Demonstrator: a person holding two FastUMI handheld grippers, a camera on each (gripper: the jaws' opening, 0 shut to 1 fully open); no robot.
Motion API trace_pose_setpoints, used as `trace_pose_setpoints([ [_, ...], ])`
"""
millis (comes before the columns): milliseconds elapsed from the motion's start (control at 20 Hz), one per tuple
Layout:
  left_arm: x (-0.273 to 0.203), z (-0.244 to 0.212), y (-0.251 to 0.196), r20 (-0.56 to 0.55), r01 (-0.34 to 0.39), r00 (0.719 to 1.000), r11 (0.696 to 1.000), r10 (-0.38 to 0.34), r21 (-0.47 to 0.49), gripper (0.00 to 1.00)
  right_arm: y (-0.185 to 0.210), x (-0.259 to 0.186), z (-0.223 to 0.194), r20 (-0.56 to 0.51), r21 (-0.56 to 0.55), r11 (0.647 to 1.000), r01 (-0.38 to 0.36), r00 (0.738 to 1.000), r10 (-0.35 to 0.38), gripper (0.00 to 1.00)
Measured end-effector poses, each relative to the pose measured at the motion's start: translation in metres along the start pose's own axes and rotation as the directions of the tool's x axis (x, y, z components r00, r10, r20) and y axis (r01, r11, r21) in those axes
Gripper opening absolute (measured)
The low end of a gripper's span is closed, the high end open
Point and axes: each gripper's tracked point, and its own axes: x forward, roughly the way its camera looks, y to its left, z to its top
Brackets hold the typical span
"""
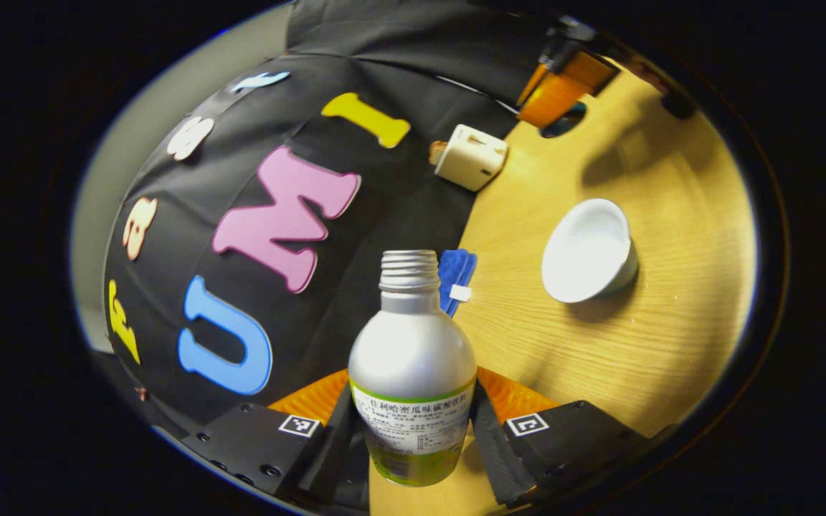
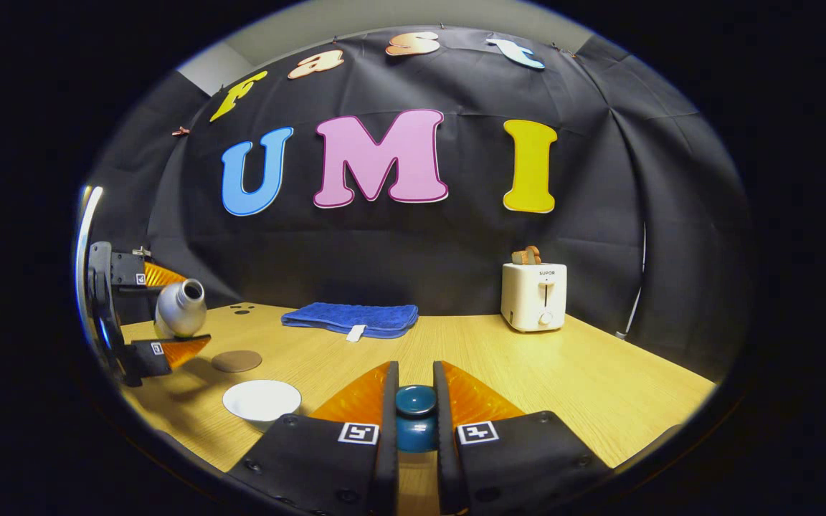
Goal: Open the teacup lid with one hand, grasp the water bottle and pour water into the teacup with the other hand; after pouring, place the water bottle on the coaster and then close the teacup lid.
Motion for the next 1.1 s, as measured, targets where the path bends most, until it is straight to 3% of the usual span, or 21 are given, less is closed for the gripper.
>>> trace_pose_setpoints([
  [200,0.006,0.008,-0.018,0.010,0.061,0.998,0.984,-0.064,0.167,0.80,-0.001,-0.001,0.000,0.000,0.000,1.000,0.003,1.000,-0.003,0.25],
  [500,0.012,0.008,-0.020,0.003,0.094,0.995,0.927,-0.102,0.362,0.79,-0.001,0.000,0.000,0.000,0.000,1.000,0.003,1.000,-0.003,0.25],
  [1100,0.015,0.006,-0.007,-0.024,0.131,0.990,0.824,-0.141,0.551,0.80,-0.001,0.000,0.000,0.000,0.000,1.000,0.003,1.000,-0.003,0.25],
])
